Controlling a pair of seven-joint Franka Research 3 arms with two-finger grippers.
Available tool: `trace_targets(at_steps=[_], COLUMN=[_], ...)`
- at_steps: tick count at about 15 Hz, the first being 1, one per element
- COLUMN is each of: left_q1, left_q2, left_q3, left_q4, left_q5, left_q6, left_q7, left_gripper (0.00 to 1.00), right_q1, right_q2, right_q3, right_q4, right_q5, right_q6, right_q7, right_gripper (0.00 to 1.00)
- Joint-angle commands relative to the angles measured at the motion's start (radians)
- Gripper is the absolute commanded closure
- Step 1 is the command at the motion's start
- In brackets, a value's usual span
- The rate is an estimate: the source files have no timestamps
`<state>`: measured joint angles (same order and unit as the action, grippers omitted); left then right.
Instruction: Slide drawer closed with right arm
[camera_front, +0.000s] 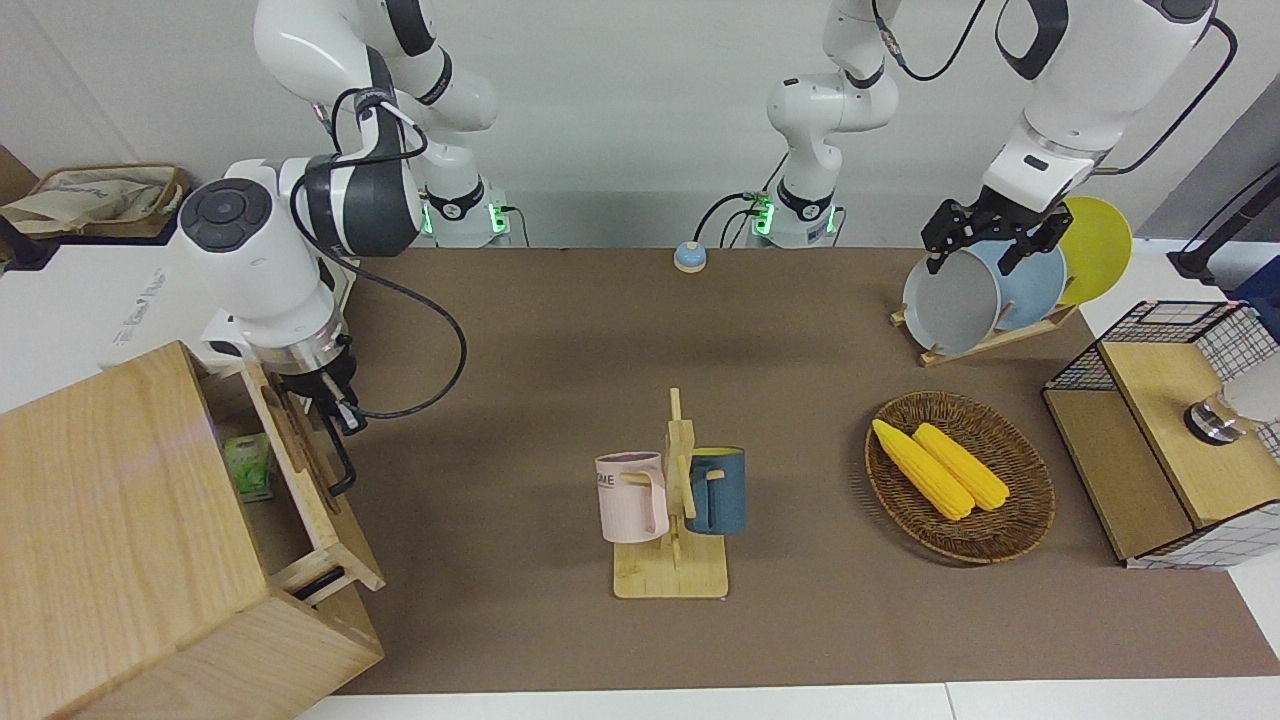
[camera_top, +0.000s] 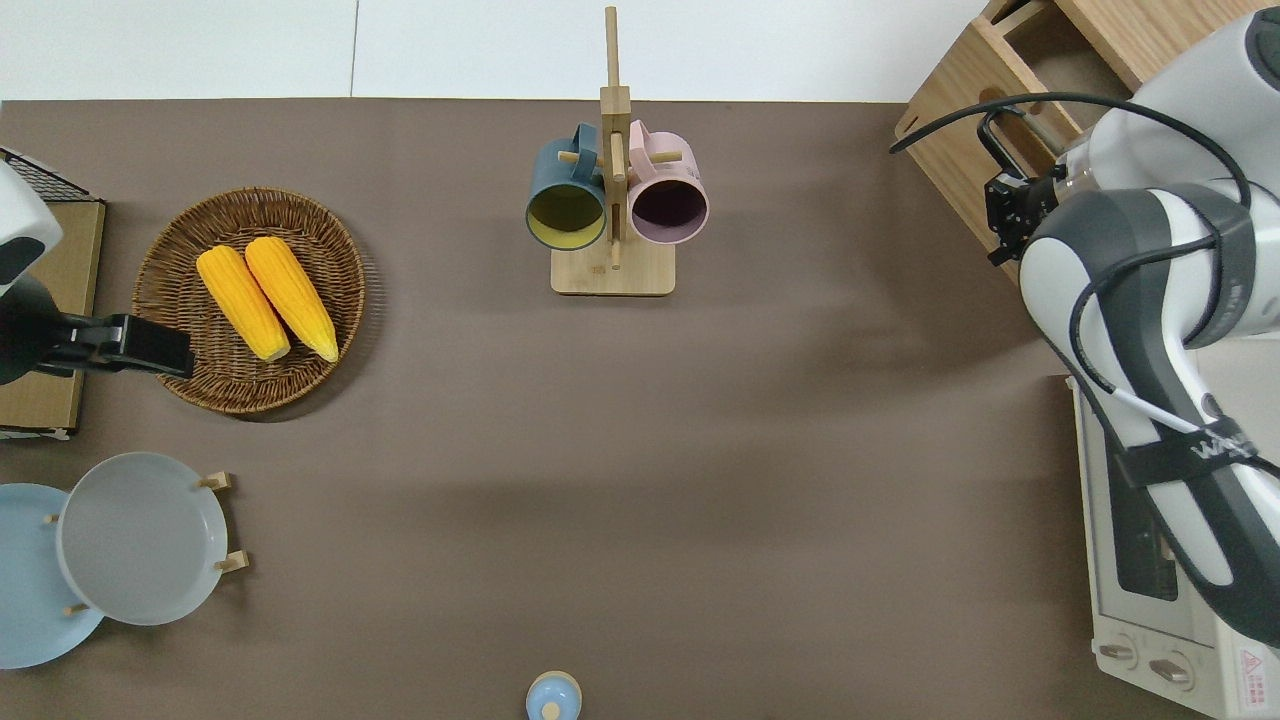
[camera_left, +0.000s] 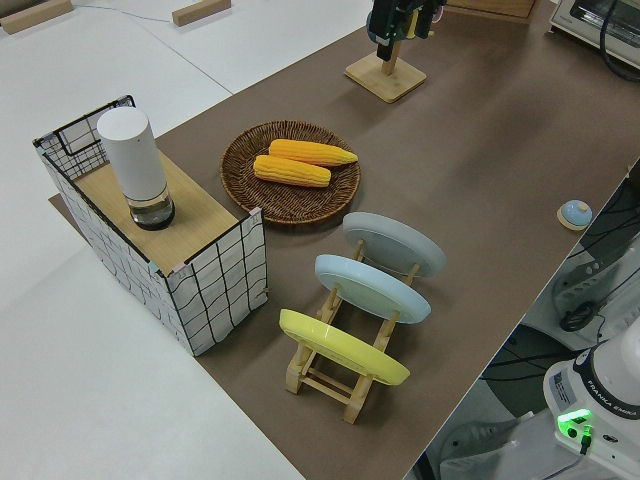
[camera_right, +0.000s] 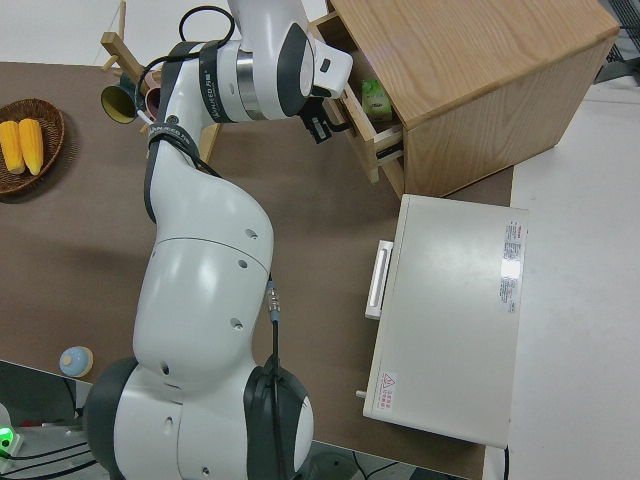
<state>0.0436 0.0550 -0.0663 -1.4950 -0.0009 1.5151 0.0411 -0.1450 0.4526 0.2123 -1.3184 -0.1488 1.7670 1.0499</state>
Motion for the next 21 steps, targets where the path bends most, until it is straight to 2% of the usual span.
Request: trace_targets(at_steps=[1, 7, 9, 14, 21], left_q1=[-0.007, -0.007, -0.007, -0.007, -0.007], left_q2=[-0.004, -0.004, -0.004, -0.004, -0.004], left_q3=[0.0, 0.0, 0.0, 0.0, 0.0], left_q4=[0.01, 0.009, 0.01, 0.009, 0.009], left_q5=[0.018, 0.018, 0.018, 0.018, 0.018], left_q6=[-0.018, -0.018, -0.018, -0.018, -0.018], left_q7=[-0.01, -0.01, -0.01, -0.01, -0.01], left_gripper=[0.01, 0.01, 0.01, 0.01, 0.01], right_q1=[-0.048, -0.076, -0.077, -0.08, 0.001], right_q2=[0.055, 0.074, 0.084, 0.09, 0.077], right_q3=[0.022, 0.021, 0.019, 0.021, 0.022], right_q4=[0.067, 0.082, 0.105, 0.11, 0.103], right_q5=[-0.021, -0.021, -0.021, -0.021, -0.017], right_q6=[0.009, 0.009, 0.003, 0.005, -0.009], right_q7=[-0.05, -0.11, -0.111, -0.111, -0.114], right_gripper=[1.0, 1.0, 1.0, 1.0, 1.0])
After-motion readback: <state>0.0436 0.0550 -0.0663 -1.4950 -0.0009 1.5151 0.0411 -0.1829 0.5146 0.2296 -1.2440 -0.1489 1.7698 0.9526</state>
